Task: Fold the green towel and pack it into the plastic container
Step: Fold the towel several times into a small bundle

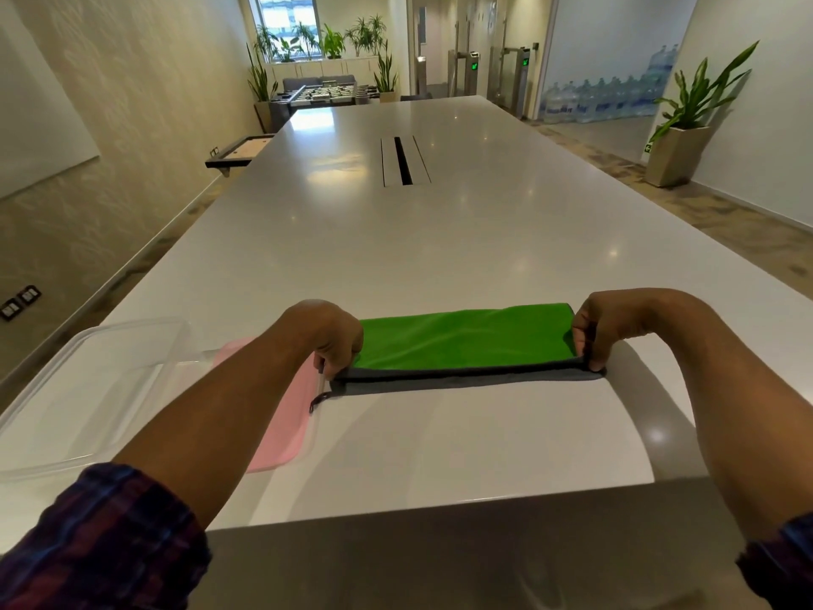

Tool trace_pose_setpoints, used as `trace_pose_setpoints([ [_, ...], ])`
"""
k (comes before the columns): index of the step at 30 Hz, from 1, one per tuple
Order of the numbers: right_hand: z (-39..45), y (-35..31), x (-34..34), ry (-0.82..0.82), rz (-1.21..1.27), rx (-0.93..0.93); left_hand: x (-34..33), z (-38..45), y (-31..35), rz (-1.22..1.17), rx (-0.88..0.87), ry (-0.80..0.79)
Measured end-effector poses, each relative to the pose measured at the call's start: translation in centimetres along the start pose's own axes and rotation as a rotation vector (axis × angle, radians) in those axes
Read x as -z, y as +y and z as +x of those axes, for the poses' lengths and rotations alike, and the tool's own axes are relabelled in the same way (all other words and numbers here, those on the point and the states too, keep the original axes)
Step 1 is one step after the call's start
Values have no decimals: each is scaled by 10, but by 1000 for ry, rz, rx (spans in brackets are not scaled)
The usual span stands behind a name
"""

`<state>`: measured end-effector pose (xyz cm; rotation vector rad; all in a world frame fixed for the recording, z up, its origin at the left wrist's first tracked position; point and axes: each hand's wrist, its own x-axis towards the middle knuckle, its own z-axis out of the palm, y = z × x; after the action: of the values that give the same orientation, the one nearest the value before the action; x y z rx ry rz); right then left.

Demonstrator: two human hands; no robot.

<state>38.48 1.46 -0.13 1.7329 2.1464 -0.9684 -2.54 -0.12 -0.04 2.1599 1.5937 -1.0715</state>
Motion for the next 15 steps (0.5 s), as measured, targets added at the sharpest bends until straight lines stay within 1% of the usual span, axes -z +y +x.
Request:
trace_pose_setpoints([
  [6, -4, -2, -2, -80, -34, -86, -7, 5, 2, -9, 4, -86],
  [11, -4, -4, 1, -110, -107, -174, -10, 5, 6, -4, 30, -78],
  [15, 1, -8, 0, -133, -149, -191, -8, 6, 10, 26, 51, -76],
])
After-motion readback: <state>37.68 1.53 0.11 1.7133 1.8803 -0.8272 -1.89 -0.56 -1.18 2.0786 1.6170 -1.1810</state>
